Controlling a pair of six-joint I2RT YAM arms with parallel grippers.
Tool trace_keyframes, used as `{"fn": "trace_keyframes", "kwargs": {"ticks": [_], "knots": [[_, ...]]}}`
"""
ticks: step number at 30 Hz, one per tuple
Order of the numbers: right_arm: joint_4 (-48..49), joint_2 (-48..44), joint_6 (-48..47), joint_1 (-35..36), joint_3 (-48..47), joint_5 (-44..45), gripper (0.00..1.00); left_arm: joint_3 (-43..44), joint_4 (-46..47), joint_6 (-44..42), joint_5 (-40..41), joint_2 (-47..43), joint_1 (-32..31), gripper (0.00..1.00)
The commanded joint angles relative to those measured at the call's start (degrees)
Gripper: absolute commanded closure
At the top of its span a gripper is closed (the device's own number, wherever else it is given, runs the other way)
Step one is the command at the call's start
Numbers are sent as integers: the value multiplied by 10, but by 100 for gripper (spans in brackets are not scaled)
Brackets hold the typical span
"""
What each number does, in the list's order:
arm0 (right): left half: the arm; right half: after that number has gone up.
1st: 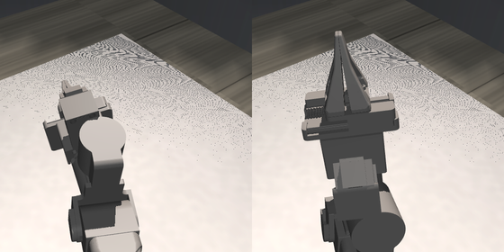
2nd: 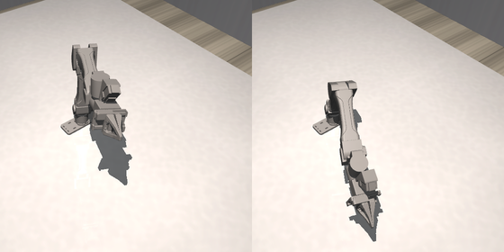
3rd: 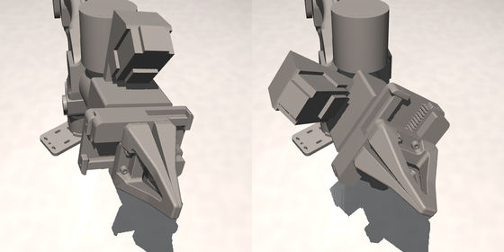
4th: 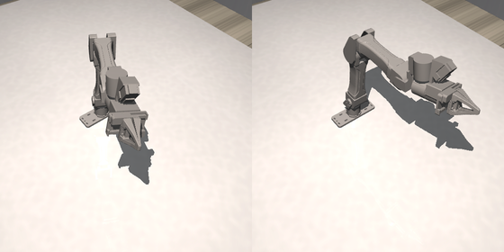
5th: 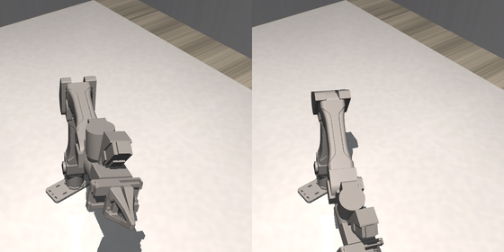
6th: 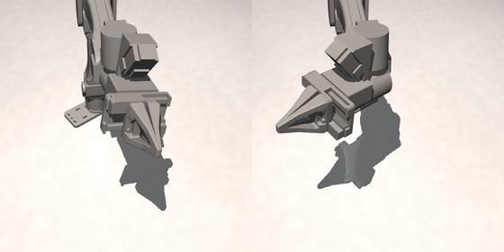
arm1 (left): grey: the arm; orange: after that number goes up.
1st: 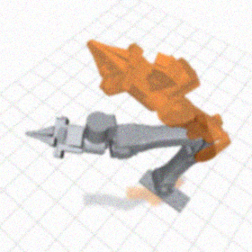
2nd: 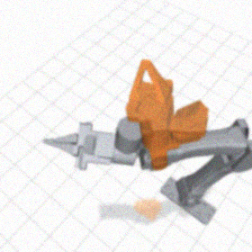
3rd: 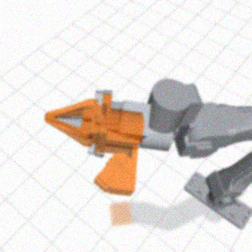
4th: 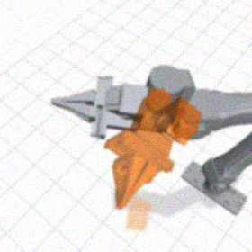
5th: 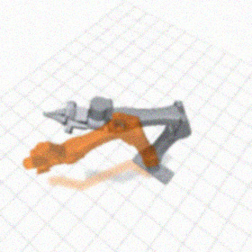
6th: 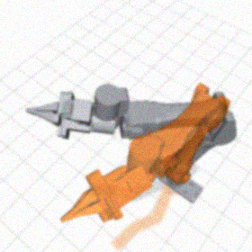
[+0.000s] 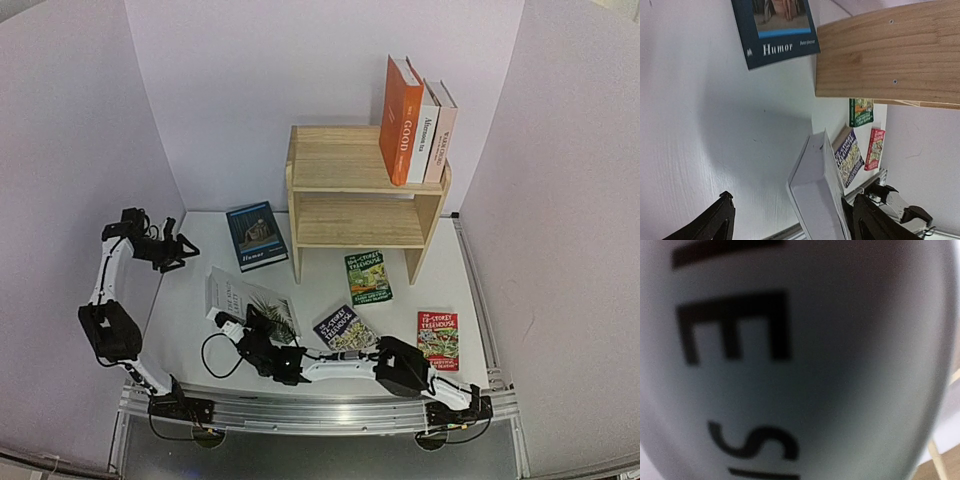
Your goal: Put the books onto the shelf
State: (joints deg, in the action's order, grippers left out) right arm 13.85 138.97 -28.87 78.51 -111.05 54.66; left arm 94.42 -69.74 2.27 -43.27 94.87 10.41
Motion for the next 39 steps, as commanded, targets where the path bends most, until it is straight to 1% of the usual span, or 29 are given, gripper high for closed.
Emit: {"fn": "trace_keyframes", "kwargs": {"ticks": [1, 2, 5, 9, 12, 14, 16, 18, 20, 21, 23, 24, 28, 33, 36, 39], "knots": [[-126, -167, 306, -56, 10, -317, 91, 62, 14, -18, 51, -43, 3, 19], [-130, -187, 338, -69, 17, -359, 91, 68, 16, -16, 59, -46, 5, 18], [-164, -241, 369, -96, 13, -456, 93, 82, 29, -11, 75, -52, 18, 18], [-208, -286, 374, -121, -26, -504, 94, 110, 48, -5, 104, -58, 25, 18], [-212, -316, 353, -129, -65, -510, 93, 113, 56, -4, 108, -62, 25, 18], [-213, -333, 332, -132, -108, -497, 92, 101, 56, -3, 108, -65, 24, 18], [-214, -344, 295, -132, -152, -460, 90, 78, 59, 5, 109, -66, 24, 18], [-213, -350, 248, -132, -196, -400, 91, 56, 65, 16, 102, -67, 25, 18], [-210, -348, 185, -134, -242, -334, 93, 37, 75, 27, 91, -69, 25, 18], [-206, -344, 159, -136, -262, -288, 94, 31, 80, 32, 87, -70, 25, 18], [-193, -334, 108, -148, -294, -239, 94, 22, 86, 36, 84, -71, 25, 17], [-182, -330, 86, -158, -306, -223, 92, 19, 87, 37, 84, -72, 25, 17], [-129, -325, 26, -219, -301, -197, 90, 15, 87, 34, 84, -67, 25, 17], [-37, -319, 8, -310, -240, -187, 91, 20, 89, 32, 75, -55, 25, 17], [-23, -307, 24, -342, -229, -198, 91, 23, 90, 33, 66, -47, 25, 17], [-16, -291, 20, -357, -234, -188, 91, 26, 91, 32, 61, -39, 24, 17]]}}
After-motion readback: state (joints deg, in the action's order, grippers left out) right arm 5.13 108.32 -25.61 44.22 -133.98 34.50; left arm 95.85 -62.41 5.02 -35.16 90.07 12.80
